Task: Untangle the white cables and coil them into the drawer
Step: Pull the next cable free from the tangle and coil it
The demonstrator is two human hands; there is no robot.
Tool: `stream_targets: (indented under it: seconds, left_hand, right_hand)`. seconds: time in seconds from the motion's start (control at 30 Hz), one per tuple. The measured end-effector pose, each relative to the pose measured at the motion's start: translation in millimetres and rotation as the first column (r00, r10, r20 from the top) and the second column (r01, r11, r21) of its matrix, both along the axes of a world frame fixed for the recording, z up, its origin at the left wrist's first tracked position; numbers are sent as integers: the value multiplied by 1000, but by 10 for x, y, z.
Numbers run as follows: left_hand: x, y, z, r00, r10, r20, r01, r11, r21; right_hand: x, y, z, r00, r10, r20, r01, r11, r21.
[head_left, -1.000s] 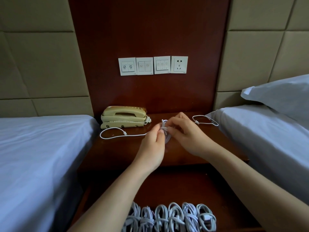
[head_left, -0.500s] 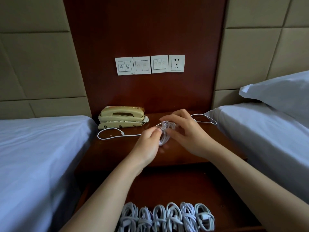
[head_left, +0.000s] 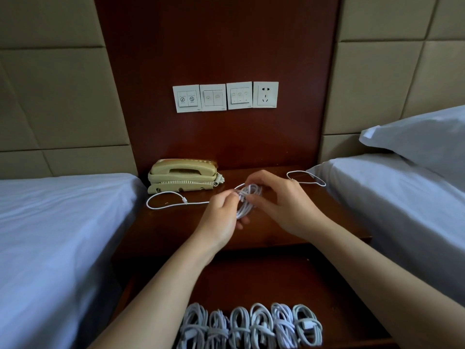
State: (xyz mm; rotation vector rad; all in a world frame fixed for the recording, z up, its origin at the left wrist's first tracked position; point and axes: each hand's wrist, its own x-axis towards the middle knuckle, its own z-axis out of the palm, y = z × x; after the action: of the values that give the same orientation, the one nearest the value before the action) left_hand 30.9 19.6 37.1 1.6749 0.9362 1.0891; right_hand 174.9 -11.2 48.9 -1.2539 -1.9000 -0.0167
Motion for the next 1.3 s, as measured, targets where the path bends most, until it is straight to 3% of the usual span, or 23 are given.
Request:
stream_targets:
  seconds: [0.4,0.63,0.87,1.0,1.1,1.3]
  left_hand:
    - [-6,5,-36,1000,-1,-6,1,1000,-3]
    - [-6,37,-53,999,-35,-11,34,997,-63]
    - [-2,16,-88,992,-95,82,110,976,-187]
    - [14,-6,-133,987,-159,-7,156,978,-141]
    - [50,-59,-200,978,-168,-125,157,983,-93]
    - [280,-277,-434,964,-149,-220,143,989,-43]
  right_hand:
    - [-58,46,-101,991,-75,109,74,997,9]
    - [22,8,-82,1000,23,6,-22,994,-106]
    - [128,11,-129,982,-92,-165,62,982,-179]
    - [206,-60,-171,966,-82,-244,26,974,-226]
    - [307,-190,-211,982,-71,-175,19,960,-281]
    - [533,-396,-353,994,-113,7,106,912,-397]
